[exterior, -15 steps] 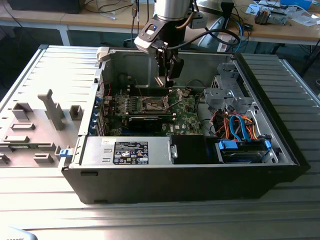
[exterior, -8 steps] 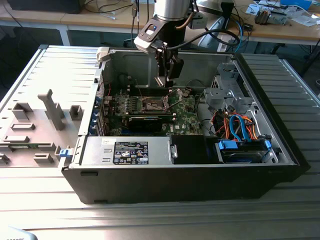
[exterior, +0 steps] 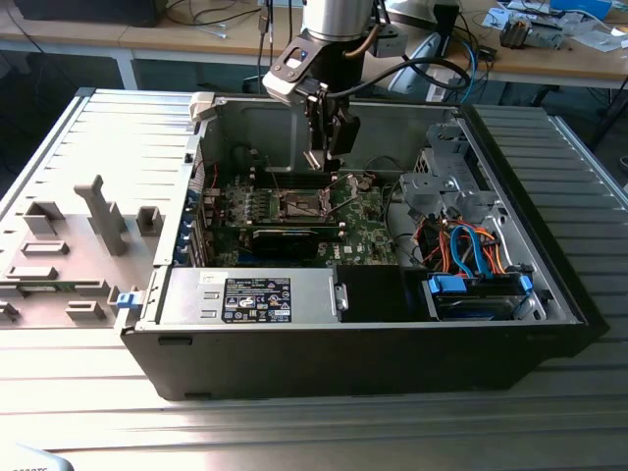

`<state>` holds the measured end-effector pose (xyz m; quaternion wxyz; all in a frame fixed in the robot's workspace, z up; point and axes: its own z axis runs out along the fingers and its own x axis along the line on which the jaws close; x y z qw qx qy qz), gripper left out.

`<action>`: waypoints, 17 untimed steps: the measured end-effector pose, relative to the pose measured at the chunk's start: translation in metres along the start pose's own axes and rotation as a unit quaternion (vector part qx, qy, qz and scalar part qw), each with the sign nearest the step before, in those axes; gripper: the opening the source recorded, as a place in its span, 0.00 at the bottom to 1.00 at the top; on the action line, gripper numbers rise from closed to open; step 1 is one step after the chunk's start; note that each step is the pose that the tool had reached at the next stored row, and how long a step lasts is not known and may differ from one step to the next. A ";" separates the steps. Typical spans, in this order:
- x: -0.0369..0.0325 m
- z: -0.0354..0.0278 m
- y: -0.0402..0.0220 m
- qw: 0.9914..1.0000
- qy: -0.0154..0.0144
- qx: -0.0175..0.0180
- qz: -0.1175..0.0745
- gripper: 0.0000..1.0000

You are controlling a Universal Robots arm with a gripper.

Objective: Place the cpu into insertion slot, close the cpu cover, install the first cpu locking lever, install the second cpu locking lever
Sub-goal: 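Place the cpu into insertion slot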

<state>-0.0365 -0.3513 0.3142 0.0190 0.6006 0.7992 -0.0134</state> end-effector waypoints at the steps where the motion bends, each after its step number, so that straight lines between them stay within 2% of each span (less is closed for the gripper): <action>1: 0.0000 0.0000 0.0000 1.000 0.000 0.000 0.000 0.54; 17: 0.0000 0.0005 0.0000 1.000 0.000 0.000 0.009 0.54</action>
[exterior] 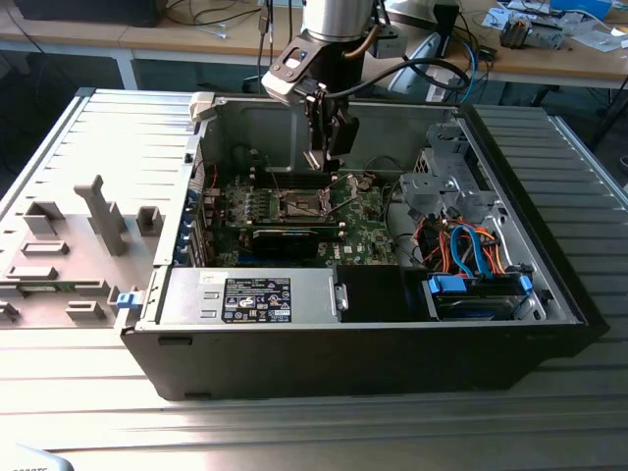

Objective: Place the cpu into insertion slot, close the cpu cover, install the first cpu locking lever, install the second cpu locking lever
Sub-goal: 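Place the cpu into insertion slot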

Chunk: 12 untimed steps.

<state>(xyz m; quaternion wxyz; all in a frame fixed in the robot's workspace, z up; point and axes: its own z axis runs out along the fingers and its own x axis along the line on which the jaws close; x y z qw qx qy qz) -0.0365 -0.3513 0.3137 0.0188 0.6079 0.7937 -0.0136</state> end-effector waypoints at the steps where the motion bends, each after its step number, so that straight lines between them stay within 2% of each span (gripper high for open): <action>1: 0.0000 0.0000 0.0000 1.000 0.000 0.000 0.001 0.54; 12: 0.0000 0.0003 0.0000 1.000 0.000 0.000 0.006 0.54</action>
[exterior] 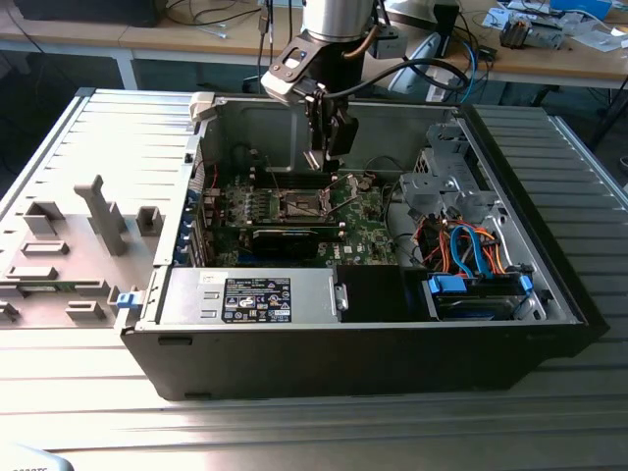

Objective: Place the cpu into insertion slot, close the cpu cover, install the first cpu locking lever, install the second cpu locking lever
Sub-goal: 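Place the cpu into insertion slot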

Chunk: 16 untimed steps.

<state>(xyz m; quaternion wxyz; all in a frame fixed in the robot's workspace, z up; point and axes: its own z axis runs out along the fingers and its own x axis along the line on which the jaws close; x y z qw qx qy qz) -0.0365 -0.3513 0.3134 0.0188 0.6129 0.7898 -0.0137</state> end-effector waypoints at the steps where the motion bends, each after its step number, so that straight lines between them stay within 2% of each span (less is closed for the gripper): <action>1: 0.0000 0.0000 0.0000 1.000 0.000 0.000 0.000 0.54; 13: 0.0000 0.0004 0.0000 1.000 0.000 0.000 0.007 0.54; 16: 0.0000 0.0010 0.0000 1.000 0.000 0.001 0.016 0.54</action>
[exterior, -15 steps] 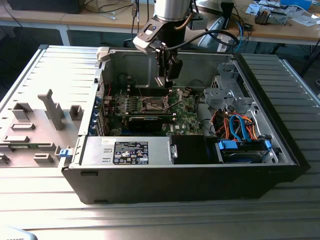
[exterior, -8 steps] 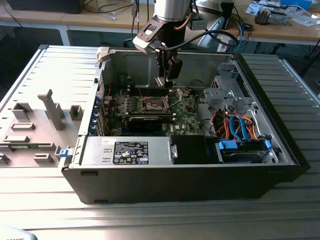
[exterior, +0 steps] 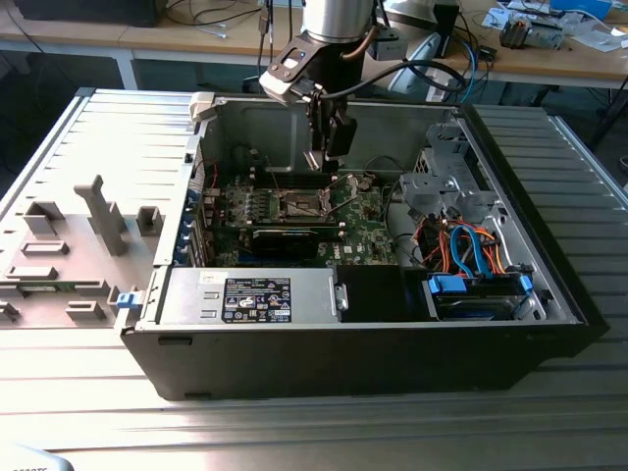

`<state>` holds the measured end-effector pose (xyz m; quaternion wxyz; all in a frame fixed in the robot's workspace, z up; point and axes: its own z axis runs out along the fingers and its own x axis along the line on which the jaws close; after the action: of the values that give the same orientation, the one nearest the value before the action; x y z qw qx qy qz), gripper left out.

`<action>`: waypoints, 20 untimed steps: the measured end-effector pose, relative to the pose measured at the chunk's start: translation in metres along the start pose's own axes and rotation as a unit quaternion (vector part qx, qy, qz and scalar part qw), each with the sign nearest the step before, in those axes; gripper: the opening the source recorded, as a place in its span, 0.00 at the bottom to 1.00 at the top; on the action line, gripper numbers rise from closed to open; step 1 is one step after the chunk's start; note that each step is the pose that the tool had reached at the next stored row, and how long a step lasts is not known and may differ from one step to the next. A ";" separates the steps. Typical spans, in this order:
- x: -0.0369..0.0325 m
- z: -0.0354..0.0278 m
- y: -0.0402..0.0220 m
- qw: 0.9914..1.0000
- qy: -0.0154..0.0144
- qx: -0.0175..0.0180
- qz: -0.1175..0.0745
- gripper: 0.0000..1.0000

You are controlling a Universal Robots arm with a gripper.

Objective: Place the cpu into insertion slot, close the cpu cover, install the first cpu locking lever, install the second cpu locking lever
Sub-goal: 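Place the cpu into insertion slot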

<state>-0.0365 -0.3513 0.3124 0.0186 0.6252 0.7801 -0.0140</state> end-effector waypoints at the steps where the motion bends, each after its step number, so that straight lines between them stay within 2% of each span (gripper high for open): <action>1: 0.0000 0.0000 0.0000 1.000 0.000 0.000 0.001 0.54; 20: 0.0000 0.0004 0.0000 1.000 0.000 0.000 0.010 0.54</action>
<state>-0.0365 -0.3513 0.3119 0.0184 0.6330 0.7738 -0.0142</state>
